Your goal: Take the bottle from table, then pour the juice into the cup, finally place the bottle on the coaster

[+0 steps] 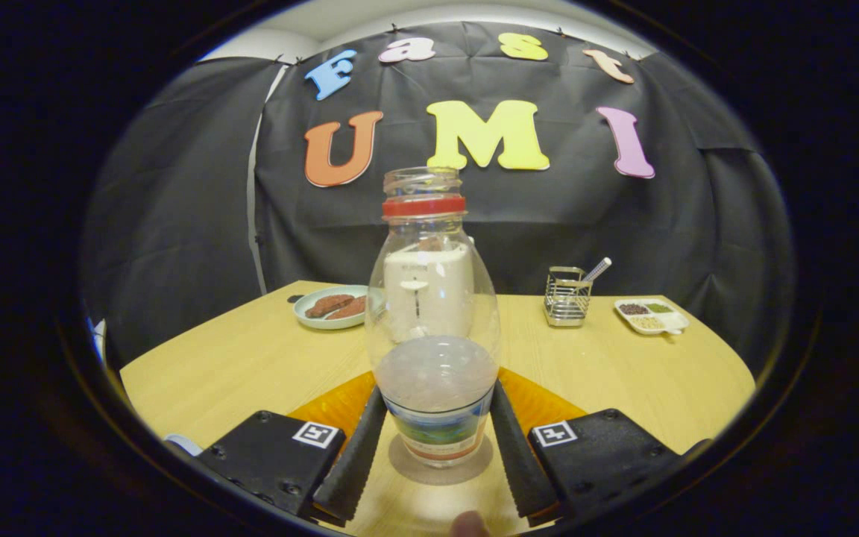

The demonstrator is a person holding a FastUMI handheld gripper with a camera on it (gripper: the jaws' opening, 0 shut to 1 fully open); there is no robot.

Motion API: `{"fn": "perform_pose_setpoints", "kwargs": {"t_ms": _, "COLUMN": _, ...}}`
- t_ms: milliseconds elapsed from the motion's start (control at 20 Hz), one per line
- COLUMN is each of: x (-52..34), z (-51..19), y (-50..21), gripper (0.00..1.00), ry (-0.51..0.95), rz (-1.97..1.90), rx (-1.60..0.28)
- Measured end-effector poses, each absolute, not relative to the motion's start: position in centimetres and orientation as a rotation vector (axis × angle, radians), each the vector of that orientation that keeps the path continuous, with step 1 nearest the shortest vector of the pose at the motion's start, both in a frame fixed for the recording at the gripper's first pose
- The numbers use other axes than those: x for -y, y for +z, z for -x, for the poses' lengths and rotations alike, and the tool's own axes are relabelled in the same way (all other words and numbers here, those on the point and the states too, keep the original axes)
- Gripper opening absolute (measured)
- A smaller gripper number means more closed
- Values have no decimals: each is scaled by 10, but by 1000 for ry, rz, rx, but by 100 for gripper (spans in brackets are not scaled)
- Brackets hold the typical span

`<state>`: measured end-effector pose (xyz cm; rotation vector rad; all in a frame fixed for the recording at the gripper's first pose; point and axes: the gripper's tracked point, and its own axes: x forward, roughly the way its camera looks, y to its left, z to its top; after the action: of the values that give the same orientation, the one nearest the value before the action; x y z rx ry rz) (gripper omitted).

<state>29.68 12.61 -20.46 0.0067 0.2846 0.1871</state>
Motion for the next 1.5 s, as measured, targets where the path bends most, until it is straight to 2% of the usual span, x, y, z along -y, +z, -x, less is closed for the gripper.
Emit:
{"fn": "perform_pose_setpoints", "kwargs": {"t_ms": 400, "x": -127, "z": -298, "y": -213, "gripper": 83, "ry": 180, "rz": -17, "rx": -301}}
{"fn": "perform_pose_setpoints", "kwargs": {"t_ms": 550, "x": -124, "z": -295, "y": -206, "gripper": 98, "ry": 168, "rz": -8, "rx": -281}}
{"fn": "perform_pose_setpoints", "kwargs": {"t_ms": 800, "x": -122, "z": -282, "y": -186, "gripper": 100, "ry": 159, "rz": -9, "rx": -244}}
{"fn": "perform_pose_setpoints", "kwargs": {"t_ms": 1100, "x": -111, "z": -237, "y": -122, "gripper": 100, "ry": 138, "rz": -22, "rx": -149}}
{"fn": "perform_pose_setpoints", "kwargs": {"t_ms": 1500, "x": -65, "z": -130, "y": -10, "gripper": 100, "ry": -15, "rz": 1, "rx": -10}}
